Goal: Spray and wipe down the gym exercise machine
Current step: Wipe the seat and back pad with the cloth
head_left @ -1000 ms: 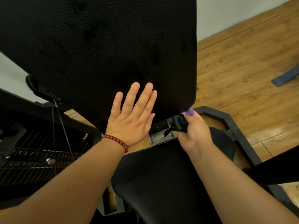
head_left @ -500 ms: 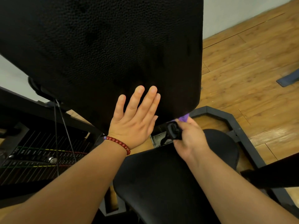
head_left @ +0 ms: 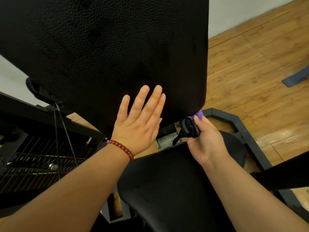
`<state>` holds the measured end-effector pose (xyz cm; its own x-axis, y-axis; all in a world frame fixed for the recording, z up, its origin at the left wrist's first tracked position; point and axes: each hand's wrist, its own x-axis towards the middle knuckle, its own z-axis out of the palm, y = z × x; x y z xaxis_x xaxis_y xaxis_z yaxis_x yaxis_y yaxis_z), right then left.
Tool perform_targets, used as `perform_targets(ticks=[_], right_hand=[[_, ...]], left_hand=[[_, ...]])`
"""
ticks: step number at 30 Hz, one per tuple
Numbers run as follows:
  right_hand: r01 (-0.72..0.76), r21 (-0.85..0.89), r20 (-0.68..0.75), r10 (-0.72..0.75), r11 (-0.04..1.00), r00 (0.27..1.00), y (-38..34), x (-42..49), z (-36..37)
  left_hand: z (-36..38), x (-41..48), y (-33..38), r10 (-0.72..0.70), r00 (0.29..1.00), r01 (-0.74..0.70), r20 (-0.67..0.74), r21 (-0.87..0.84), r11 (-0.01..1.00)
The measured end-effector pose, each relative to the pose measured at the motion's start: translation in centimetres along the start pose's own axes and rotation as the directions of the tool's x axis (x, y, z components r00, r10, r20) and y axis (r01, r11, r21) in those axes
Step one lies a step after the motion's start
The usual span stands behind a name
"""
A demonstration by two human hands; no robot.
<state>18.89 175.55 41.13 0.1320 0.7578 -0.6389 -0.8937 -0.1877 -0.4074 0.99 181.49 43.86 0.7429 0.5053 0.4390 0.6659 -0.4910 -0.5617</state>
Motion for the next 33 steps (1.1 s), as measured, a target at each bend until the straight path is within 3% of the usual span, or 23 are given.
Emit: perform_targets(ticks=[2, 6, 11, 14, 17, 19, 22, 24, 29, 33], right_hand=[[0.026, -0.052, -0.007, -0.027, 0.998, 1.0, -0.1, -0.1, 0.1], [0.062, -0.197, -0.007, -0.064, 0.978, 0.998, 0.3, -0.4, 0.5], [0.142, -0.153, -0.151, -0.166, 0.978, 0.975, -1.7, 0.2, 0.8], [0.181, -0.19, -0.104, -0.203, 0.965, 0.974, -1.6, 0.2, 1.2], [0.103, -0.283, -0.044, -0.12, 0.954, 0.992, -0.6, -0.3, 0.5], [0.089, -0.289, -0.057, -0.11, 0.953, 0.992, -1.5, 0.0, 0.3], [0.184, -0.189, -0.122, -0.209, 0.965, 0.97, -3.8, 1.3, 0.8], [0.218, -0.23, -0.092, -0.245, 0.948, 0.965, -4.1, 1.5, 1.1], [0.135, -0.373, -0.058, -0.169, 0.918, 0.984, -1.7, -0.2, -0.3], [0.159, -0.315, -0.074, -0.191, 0.936, 0.979, -2.8, 0.3, 0.0]], left_hand=[[-0.5, 0.1, -0.1, 0.003, 1.0, -0.003, 0.005, -0.049, 0.999], [-0.8, 1.8, 0.3, 0.193, 0.981, -0.191, 0.016, -0.088, 0.978], [0.3, 2.0, 1.1, 0.18, 0.984, -0.18, 0.001, 0.048, 0.983], [0.4, 2.0, 1.0, 0.191, 0.982, -0.19, -0.001, 0.05, 0.98], [0.5, 2.0, 1.2, 0.182, 0.983, -0.182, -0.004, 0.051, 0.982], [0.5, 2.0, 1.2, 0.179, 0.984, -0.178, -0.01, 0.061, 0.982], [0.6, 2.0, 1.1, 0.172, 0.985, -0.17, -0.02, 0.076, 0.982], [0.7, 2.1, 1.2, 0.167, 0.986, -0.165, -0.021, 0.079, 0.983], [0.8, 2.0, 1.2, 0.156, 0.987, -0.154, -0.029, 0.073, 0.985], [0.9, 2.0, 1.2, 0.159, 0.987, -0.156, -0.034, 0.077, 0.985]])
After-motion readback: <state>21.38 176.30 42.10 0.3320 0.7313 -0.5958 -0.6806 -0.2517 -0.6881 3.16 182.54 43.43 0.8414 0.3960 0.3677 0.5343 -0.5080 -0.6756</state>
